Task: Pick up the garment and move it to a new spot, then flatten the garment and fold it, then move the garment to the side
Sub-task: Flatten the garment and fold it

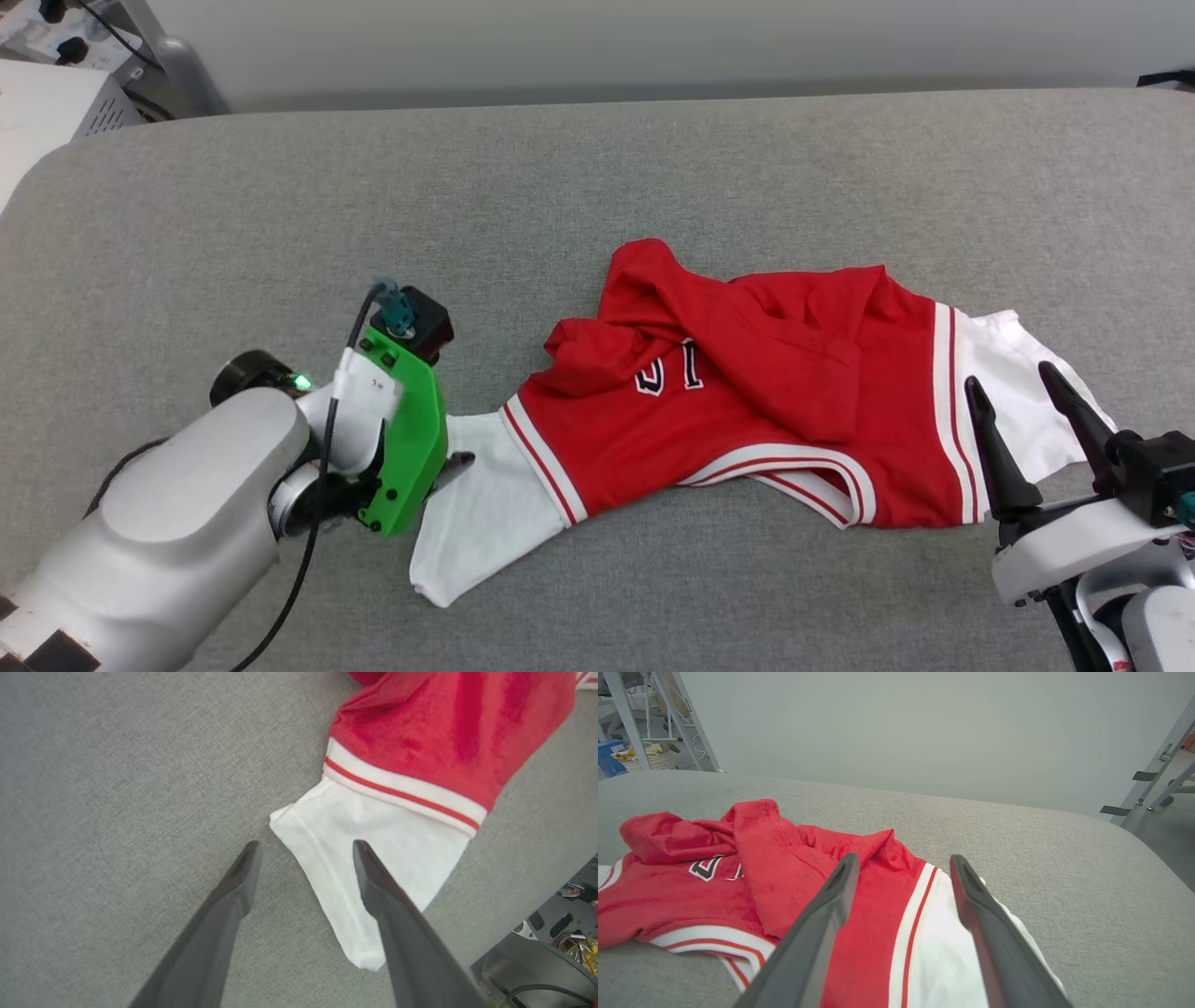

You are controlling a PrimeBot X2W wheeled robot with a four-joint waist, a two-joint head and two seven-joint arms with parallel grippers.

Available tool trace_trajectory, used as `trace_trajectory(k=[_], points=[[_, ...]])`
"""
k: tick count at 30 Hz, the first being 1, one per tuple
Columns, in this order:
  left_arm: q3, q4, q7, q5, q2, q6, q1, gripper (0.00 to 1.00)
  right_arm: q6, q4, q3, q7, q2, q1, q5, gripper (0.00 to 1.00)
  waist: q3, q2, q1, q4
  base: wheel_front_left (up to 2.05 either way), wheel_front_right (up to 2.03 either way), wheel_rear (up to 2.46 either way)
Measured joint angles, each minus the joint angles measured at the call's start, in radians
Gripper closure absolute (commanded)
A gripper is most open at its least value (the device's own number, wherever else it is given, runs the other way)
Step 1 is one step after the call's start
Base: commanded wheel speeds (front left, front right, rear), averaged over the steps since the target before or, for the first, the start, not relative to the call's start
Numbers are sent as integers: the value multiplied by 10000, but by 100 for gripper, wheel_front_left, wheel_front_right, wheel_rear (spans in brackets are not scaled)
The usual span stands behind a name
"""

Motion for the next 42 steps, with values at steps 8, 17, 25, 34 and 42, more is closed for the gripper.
trace_trajectory(k=[8, 17, 25, 34, 42], points=[[-1670, 370, 0, -295, 2, 0, -235, 0, 0, 305, 265, -132, 2, -440, 6, 0, 365, 0, 0, -232, 0, 0, 0], [-2280, 744, -127, -197, 33, -58, -577, 0, 0, 589, 345, -311, -4, -655, 23, 0, 600, 0, 0, -352, 0, 0, 0], [-2383, 717, -738, -217, 69, -56, -567, 100, 0, 759, 476, -357, 0, -668, 130, 0, 467, 0, 0, -241, 0, 0, 0], [-2600, 207, -1831, -12, 813, -56, -1120, 100, 0, 859, 410, -430, -90, -529, 299, 0, 69, 0, 0, -49, 0, 0, 0], [-2581, 420, -2253, -23, 1287, -56, -2205, 100, 0, 802, 554, -437, -153, -409, 382, 0, 101, 0, 0, -100, 0, 0, 0]])
